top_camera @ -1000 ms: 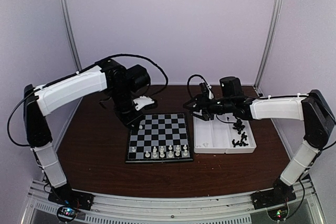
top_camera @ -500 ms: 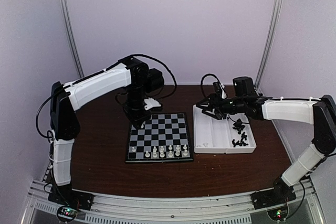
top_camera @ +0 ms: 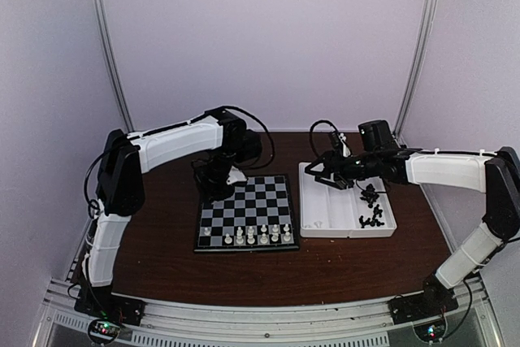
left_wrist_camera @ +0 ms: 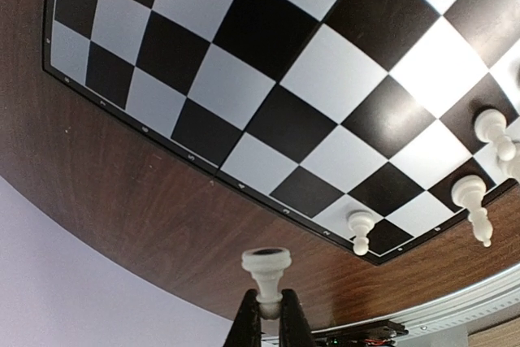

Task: Set up the chess pieces on the board
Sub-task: Place the chess piece on the chessboard.

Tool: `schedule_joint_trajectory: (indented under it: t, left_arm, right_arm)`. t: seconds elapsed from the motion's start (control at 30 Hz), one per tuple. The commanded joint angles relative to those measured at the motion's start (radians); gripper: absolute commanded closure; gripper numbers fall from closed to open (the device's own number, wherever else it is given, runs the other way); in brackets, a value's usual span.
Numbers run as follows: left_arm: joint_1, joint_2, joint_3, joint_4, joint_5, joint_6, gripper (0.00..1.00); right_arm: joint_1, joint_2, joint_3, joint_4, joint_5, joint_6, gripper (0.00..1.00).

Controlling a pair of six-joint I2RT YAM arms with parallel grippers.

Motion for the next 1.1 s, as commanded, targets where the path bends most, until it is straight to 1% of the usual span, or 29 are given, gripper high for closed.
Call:
schedule_joint_trajectory:
  t: [0.0, 0.3, 0.53, 0.63, 0.9, 0.97, 1.0, 1.07]
  left_arm:
    - [0.007, 0.019, -0.031, -0.027, -0.054, 0.008, 1.0]
    - [0.014, 0.038, -0.119, 0.003, -0.049, 0.013, 1.0]
    - [0.019, 0.068, -0.119, 0.031, -0.027, 0.013, 1.0]
    - [0.019, 0.089, -0.117, 0.029, -0.025, 0.045, 1.0]
    - [0.024, 0.124, -0.095, 0.022, -0.014, 0.043, 0.99]
    - [0.024, 0.13, -0.085, 0.015, -0.019, 0.038, 0.94]
    - [0.024, 0.13, -0.081, 0.013, -0.024, 0.035, 0.89]
    - [0.025, 0.127, -0.075, 0.01, -0.027, 0.029, 0.83]
  right_arm:
    - [-0.006, -0.009, 0.026, -0.02, -0.005, -0.02, 0.4]
    - [-0.006, -0.011, 0.021, -0.022, 0.0, -0.016, 0.4]
    - [-0.006, -0.015, 0.019, -0.028, 0.0, -0.015, 0.4]
    - [-0.006, -0.017, 0.017, -0.033, 0.003, -0.016, 0.4]
    - [-0.006, -0.014, 0.008, -0.021, 0.003, -0.012, 0.4]
    - [-0.006, -0.013, 0.008, -0.021, 0.002, -0.01, 0.4]
    - [-0.007, -0.014, 0.008, -0.021, 0.001, -0.01, 0.41]
    - [-0.007, -0.014, 0.008, -0.021, 0.001, -0.011, 0.4]
